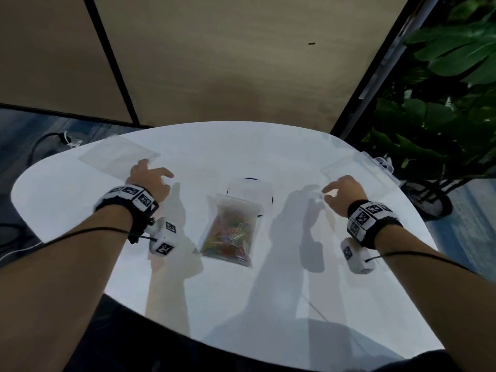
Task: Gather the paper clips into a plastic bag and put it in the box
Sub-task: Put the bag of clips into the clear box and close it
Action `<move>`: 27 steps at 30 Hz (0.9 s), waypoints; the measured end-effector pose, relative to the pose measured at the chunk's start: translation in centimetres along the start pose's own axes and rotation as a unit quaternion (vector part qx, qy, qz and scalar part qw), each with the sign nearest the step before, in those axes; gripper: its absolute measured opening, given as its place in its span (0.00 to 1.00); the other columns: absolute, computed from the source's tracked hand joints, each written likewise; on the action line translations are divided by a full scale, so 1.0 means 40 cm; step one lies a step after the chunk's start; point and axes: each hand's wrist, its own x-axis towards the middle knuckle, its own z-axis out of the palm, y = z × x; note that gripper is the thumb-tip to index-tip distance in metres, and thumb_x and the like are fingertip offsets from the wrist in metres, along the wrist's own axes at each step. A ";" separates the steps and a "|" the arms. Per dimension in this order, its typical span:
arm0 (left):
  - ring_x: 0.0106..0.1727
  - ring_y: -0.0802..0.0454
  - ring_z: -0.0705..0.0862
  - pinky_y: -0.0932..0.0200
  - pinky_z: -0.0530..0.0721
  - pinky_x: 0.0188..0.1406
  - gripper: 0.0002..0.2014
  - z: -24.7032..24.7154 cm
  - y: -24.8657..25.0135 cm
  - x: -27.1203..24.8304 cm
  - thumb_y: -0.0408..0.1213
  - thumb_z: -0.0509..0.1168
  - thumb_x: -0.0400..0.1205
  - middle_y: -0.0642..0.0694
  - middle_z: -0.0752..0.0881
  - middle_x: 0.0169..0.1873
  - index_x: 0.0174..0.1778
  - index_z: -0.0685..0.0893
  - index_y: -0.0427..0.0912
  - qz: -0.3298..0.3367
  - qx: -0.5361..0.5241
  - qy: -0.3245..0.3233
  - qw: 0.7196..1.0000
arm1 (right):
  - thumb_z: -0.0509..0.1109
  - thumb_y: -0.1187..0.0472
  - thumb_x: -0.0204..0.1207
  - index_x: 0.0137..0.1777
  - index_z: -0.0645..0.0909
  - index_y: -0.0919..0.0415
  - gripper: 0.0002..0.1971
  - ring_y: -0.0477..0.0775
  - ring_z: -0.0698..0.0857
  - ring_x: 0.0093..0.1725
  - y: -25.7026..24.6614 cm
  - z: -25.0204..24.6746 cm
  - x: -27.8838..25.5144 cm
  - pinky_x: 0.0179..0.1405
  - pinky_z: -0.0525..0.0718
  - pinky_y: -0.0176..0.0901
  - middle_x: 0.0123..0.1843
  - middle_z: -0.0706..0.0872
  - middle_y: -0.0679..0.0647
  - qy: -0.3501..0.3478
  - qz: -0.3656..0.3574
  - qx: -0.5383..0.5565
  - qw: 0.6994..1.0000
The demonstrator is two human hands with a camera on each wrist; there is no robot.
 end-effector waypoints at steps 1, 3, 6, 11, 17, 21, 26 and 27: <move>0.85 0.41 0.57 0.46 0.63 0.82 0.13 0.004 -0.021 0.021 0.41 0.66 0.80 0.40 0.58 0.84 0.59 0.87 0.57 -0.014 0.005 0.008 1.000 | 0.69 0.53 0.79 0.58 0.87 0.48 0.11 0.65 0.74 0.72 0.046 0.003 0.014 0.69 0.76 0.52 0.75 0.71 0.59 -0.011 0.042 -0.019 0.999; 0.86 0.42 0.53 0.47 0.59 0.84 0.10 0.019 -0.050 0.050 0.44 0.67 0.81 0.40 0.55 0.86 0.57 0.87 0.59 -0.028 0.008 0.019 0.999 | 0.69 0.49 0.79 0.67 0.82 0.45 0.17 0.66 0.66 0.77 0.120 0.017 0.024 0.71 0.75 0.56 0.82 0.60 0.58 -0.049 0.092 -0.061 0.993; 0.83 0.38 0.60 0.43 0.62 0.82 0.17 0.047 -0.076 0.074 0.42 0.64 0.83 0.37 0.62 0.83 0.68 0.82 0.57 -0.028 0.007 0.009 1.000 | 0.69 0.48 0.79 0.74 0.76 0.43 0.23 0.67 0.65 0.79 0.178 0.045 0.025 0.77 0.71 0.55 0.85 0.57 0.58 -0.086 0.085 -0.090 0.989; 0.76 0.32 0.72 0.42 0.70 0.77 0.22 0.060 -0.085 0.091 0.30 0.61 0.82 0.31 0.73 0.76 0.74 0.78 0.34 -0.013 0.006 0.034 0.999 | 0.66 0.57 0.81 0.78 0.73 0.55 0.24 0.67 0.72 0.75 0.188 0.049 0.033 0.76 0.70 0.53 0.80 0.69 0.62 -0.064 0.030 -0.066 0.995; 0.63 0.40 0.86 0.53 0.83 0.67 0.18 -0.054 0.027 0.059 0.22 0.65 0.75 0.41 0.89 0.60 0.56 0.91 0.41 0.013 -0.129 0.130 0.983 | 0.60 0.59 0.84 0.77 0.74 0.56 0.21 0.62 0.76 0.73 0.092 0.041 0.012 0.73 0.74 0.50 0.74 0.77 0.61 -0.090 -0.033 -0.042 0.994; 0.39 0.60 0.83 0.77 0.80 0.40 0.21 -0.137 0.198 -0.029 0.18 0.60 0.75 0.47 0.87 0.43 0.47 0.89 0.49 0.128 -0.262 0.154 0.944 | 0.58 0.56 0.85 0.79 0.71 0.52 0.22 0.61 0.74 0.75 -0.014 0.049 -0.059 0.73 0.72 0.50 0.75 0.75 0.59 -0.133 -0.084 -0.072 0.985; 0.42 0.56 0.78 0.75 0.74 0.50 0.22 -0.133 0.413 -0.211 0.20 0.66 0.75 0.46 0.82 0.41 0.62 0.88 0.41 0.321 -0.233 0.211 0.894 | 0.60 0.56 0.84 0.78 0.73 0.51 0.22 0.59 0.78 0.73 -0.090 0.054 -0.175 0.72 0.75 0.49 0.77 0.76 0.57 -0.205 -0.133 -0.025 0.969; 0.42 0.57 0.77 0.78 0.71 0.48 0.21 -0.114 0.446 -0.246 0.21 0.65 0.76 0.46 0.80 0.41 0.63 0.89 0.40 0.346 -0.221 0.203 0.889 | 0.62 0.57 0.84 0.78 0.73 0.53 0.22 0.59 0.84 0.64 -0.096 0.051 -0.198 0.66 0.81 0.49 0.74 0.79 0.58 -0.227 -0.142 0.017 0.963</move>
